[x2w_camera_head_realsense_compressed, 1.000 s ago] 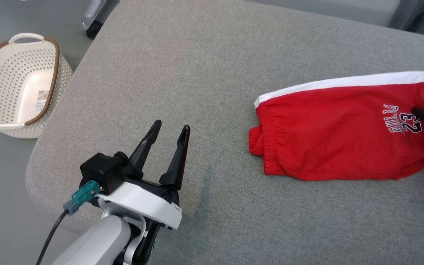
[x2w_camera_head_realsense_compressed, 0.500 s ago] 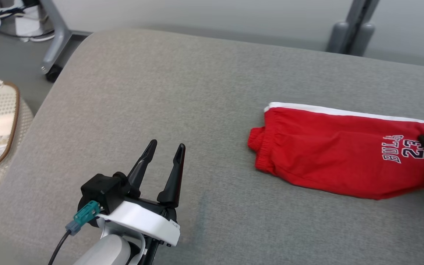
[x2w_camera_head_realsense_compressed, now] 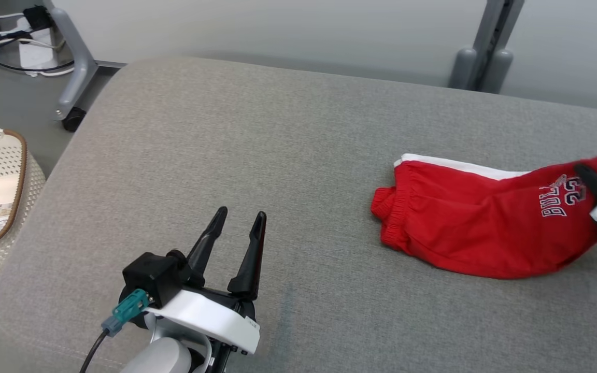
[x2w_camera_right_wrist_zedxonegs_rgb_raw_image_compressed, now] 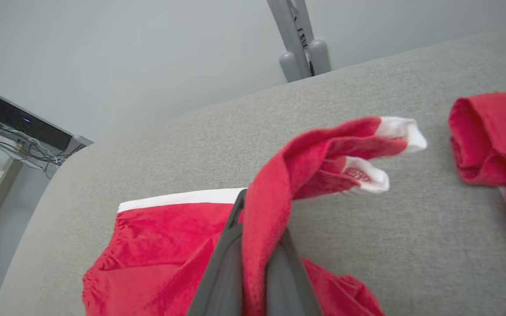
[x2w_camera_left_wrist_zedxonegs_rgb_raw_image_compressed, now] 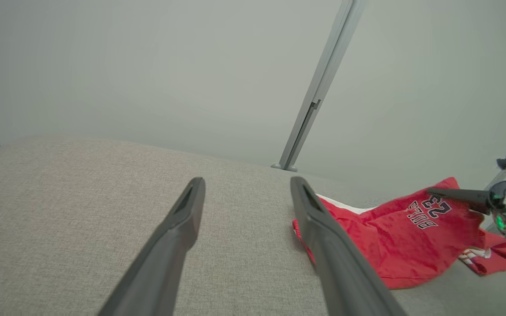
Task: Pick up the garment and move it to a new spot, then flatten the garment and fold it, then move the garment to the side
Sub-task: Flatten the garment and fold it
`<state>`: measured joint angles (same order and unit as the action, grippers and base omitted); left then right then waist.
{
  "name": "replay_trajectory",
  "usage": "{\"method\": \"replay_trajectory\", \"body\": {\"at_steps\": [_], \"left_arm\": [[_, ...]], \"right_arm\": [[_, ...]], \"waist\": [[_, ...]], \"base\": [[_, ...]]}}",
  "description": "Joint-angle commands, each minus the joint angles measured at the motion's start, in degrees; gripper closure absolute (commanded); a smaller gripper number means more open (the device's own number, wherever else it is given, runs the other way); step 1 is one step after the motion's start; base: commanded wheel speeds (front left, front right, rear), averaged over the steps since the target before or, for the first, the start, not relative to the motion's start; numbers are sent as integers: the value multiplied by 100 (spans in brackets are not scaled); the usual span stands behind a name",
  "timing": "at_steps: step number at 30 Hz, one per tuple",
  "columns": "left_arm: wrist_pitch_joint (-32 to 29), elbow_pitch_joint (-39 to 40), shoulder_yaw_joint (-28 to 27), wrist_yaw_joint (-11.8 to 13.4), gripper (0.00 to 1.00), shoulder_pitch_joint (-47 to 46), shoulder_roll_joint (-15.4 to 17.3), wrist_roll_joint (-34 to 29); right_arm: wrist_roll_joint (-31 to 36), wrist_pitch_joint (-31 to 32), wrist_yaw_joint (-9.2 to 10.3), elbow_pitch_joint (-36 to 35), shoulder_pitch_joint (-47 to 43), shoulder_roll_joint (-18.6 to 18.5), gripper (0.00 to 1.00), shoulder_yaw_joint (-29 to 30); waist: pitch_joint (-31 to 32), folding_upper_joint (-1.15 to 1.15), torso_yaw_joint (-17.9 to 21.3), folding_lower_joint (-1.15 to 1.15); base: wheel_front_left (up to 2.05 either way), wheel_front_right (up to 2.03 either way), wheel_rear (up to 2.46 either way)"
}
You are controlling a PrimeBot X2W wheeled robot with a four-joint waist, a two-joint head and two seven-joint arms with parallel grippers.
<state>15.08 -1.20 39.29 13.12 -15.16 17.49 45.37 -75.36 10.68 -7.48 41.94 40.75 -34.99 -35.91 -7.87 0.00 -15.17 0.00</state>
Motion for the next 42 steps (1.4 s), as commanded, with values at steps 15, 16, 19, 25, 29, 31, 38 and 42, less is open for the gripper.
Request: {"method": "replay_trajectory", "body": {"at_steps": [15,16,19,25,29,31,38,42], "left_arm": [[2,-263,21,-160,0,55,-140,-54],[1,-284,18,-163,0,37,-142,-54],[2,-324,9,-189,0,-7,-165,-54],[3,-388,-6,-185,0,-11,-184,-59],[2,-416,-29,-168,0,15,-149,-51],[3,-408,-53,-150,0,55,-125,-42],[5,-300,-247,-64,0,198,-50,-37],[5,-194,-412,-26,0,287,-3,-90]], "right_arm": [[295,594,-4,538,462,1189,100,-404],[305,624,-4,641,478,1256,100,-422],[415,670,-4,851,563,1427,88,-491],[493,643,-4,943,646,1684,0,-577],[517,541,-4,775,621,1726,0,-621],[492,438,-4,587,553,1671,0,-608],[450,-250,-4,-422,188,1126,0,-381],[557,-816,-4,-992,-158,717,0,-147]], "waist": [[19,0,-667,0],[5,0,-692,0],[-29,0,-731,0],[-29,0,-653,0],[59,0,-466,0],[111,0,-345,0],[263,0,103,0],[334,0,343,0]], "base": [[0,0,0],[0,0,0],[0,0,0],[0,0,0],[0,0,0],[0,0,0],[0,0,0],[0,0,0]]}}
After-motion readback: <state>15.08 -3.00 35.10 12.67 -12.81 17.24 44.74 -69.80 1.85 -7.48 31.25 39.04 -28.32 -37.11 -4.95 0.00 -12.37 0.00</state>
